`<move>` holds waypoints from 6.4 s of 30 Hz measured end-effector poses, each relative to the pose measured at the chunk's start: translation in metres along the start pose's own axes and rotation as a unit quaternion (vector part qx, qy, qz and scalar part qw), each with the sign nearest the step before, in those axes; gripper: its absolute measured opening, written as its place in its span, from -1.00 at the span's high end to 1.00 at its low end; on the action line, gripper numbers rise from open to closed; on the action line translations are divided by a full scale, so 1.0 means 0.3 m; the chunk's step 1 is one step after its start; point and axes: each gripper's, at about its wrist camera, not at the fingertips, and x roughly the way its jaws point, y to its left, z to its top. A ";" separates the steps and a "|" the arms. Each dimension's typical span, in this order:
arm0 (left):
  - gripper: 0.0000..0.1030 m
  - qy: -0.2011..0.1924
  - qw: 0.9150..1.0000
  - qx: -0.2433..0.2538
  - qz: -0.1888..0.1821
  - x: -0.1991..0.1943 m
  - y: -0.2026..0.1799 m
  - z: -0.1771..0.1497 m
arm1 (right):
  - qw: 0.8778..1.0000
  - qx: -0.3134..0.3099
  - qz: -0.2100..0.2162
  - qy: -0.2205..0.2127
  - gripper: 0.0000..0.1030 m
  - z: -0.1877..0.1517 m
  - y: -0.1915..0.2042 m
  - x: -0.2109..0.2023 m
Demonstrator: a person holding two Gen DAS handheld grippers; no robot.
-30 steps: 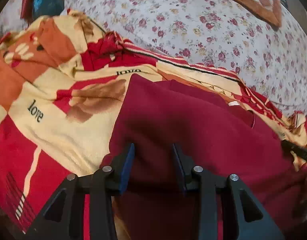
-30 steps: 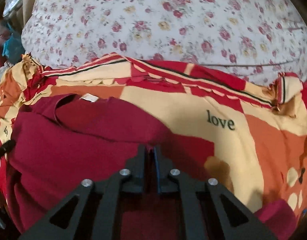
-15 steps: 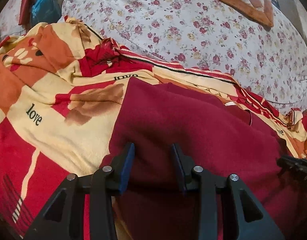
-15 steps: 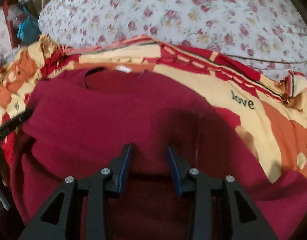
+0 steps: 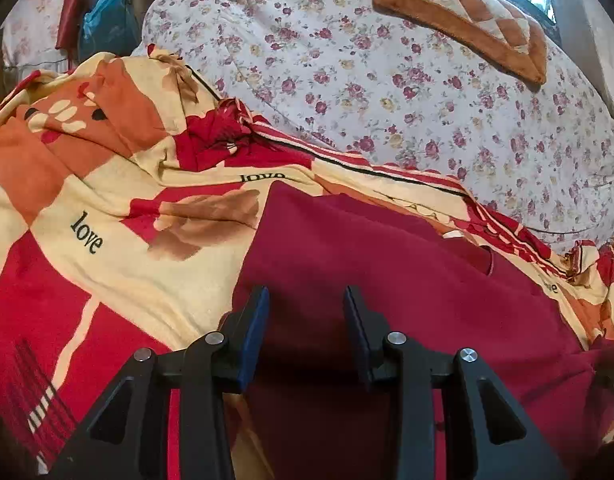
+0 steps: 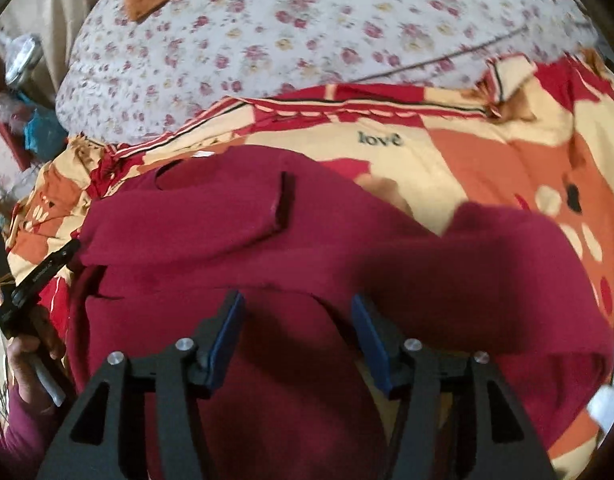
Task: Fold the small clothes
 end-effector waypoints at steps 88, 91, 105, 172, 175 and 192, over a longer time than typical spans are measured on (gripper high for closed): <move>0.60 -0.009 0.996 0.075 -0.039 -0.079 -0.157 -0.039 | 0.995 0.004 0.099 -0.008 -0.31 -0.125 0.064 -0.101; 0.38 -0.002 0.994 0.077 -0.080 -0.094 -0.182 -0.051 | 0.995 0.037 0.095 -0.013 -0.33 -0.126 0.003 -0.117; 0.15 0.040 0.985 0.085 -0.143 -0.068 -0.252 -0.107 | 0.958 0.240 0.149 -0.039 -0.33 -0.080 -0.259 0.037; 1.00 0.033 0.983 0.032 -0.180 -0.252 -0.262 0.227 | 0.990 0.008 0.122 -0.063 -0.39 -0.096 0.043 -0.146; 1.00 -0.001 0.987 0.028 -0.158 -0.261 -0.233 0.325 | 0.992 0.015 0.106 -0.069 -0.40 -0.059 0.015 -0.149; 1.00 0.077 0.990 0.000 -0.115 -0.029 -0.081 0.212 | 0.991 0.075 0.104 0.025 0.79 0.287 -0.102 0.241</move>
